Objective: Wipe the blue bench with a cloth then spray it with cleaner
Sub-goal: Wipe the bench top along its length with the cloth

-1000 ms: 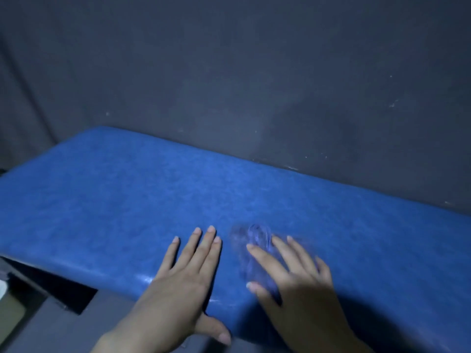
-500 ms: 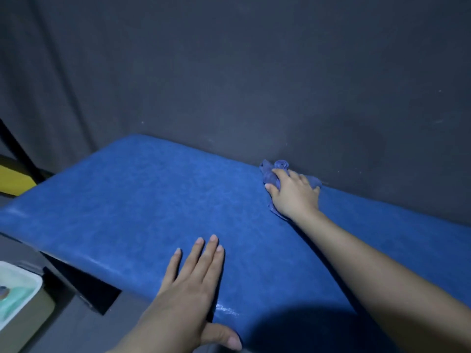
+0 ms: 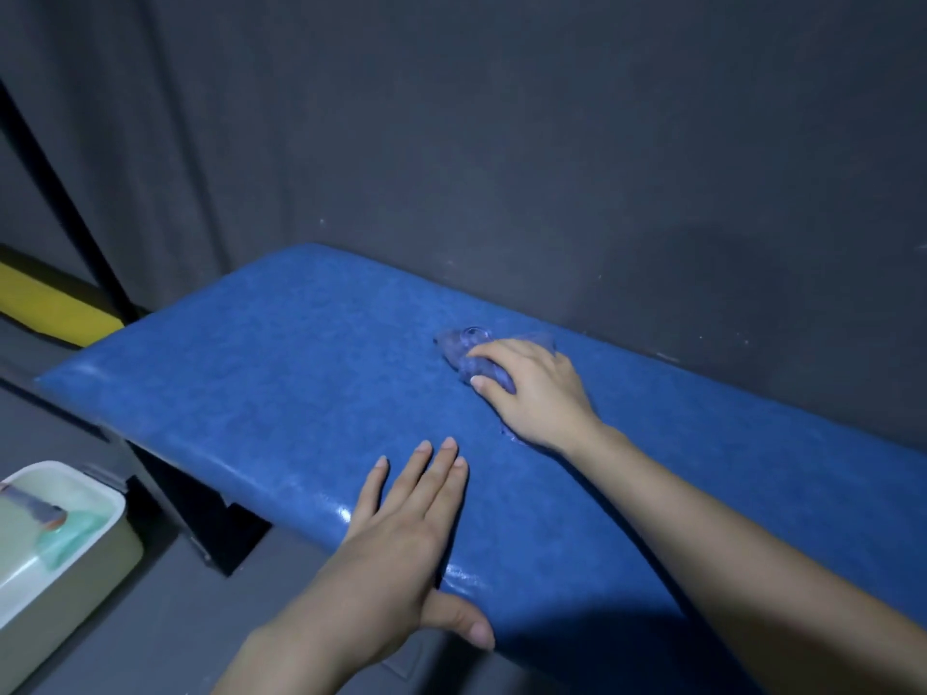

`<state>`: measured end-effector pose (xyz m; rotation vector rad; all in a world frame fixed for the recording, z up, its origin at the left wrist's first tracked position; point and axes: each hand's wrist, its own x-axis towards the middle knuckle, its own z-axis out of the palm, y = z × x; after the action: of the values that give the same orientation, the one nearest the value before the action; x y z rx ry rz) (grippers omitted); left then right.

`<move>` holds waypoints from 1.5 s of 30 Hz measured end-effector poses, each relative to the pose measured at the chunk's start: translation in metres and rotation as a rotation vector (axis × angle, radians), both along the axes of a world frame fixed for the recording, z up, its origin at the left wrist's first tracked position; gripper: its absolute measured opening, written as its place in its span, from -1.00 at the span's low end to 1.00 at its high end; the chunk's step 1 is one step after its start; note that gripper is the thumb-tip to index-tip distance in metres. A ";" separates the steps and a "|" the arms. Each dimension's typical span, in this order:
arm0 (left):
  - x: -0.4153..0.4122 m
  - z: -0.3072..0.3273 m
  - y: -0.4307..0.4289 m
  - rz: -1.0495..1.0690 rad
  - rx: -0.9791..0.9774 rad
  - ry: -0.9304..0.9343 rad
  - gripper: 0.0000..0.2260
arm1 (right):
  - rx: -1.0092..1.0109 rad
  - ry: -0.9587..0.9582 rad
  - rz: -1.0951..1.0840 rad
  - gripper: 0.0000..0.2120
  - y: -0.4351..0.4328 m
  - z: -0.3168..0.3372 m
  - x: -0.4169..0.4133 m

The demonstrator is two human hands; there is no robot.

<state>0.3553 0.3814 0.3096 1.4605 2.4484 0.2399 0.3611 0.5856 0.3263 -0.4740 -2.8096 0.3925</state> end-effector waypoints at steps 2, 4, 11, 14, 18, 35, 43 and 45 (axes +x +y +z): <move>0.000 0.003 0.002 0.038 -0.003 -0.023 0.33 | -0.023 0.016 0.036 -0.75 -0.018 -0.001 0.015; 0.001 0.003 0.002 0.102 -0.018 -0.017 0.30 | -0.033 0.005 0.037 -0.69 -0.034 -0.005 0.030; -0.024 0.012 -0.028 0.273 -0.229 0.076 0.17 | 0.158 0.116 -0.217 -0.63 -0.090 -0.024 0.065; -0.044 0.010 -0.042 0.278 -0.196 0.142 0.06 | 0.164 0.135 -0.338 -0.63 -0.119 -0.025 0.061; -0.059 0.008 -0.046 0.241 -0.128 0.111 0.02 | 0.135 0.092 -0.382 -0.61 -0.148 -0.026 0.040; -0.116 0.001 -0.100 0.411 0.208 0.053 -0.28 | 0.082 0.032 -0.297 -0.77 -0.219 -0.018 -0.100; -0.190 0.003 -0.120 1.056 0.440 -0.247 -0.46 | -0.015 -0.036 -0.238 -0.63 -0.169 -0.008 -0.166; -0.207 0.007 -0.123 1.099 0.484 -0.298 -0.47 | -0.023 -0.049 -0.271 -0.62 -0.155 -0.007 -0.180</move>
<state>0.1484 0.2586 0.3161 -0.0142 2.7375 1.2074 0.1811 0.4306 0.3198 -0.8667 -2.7375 0.3587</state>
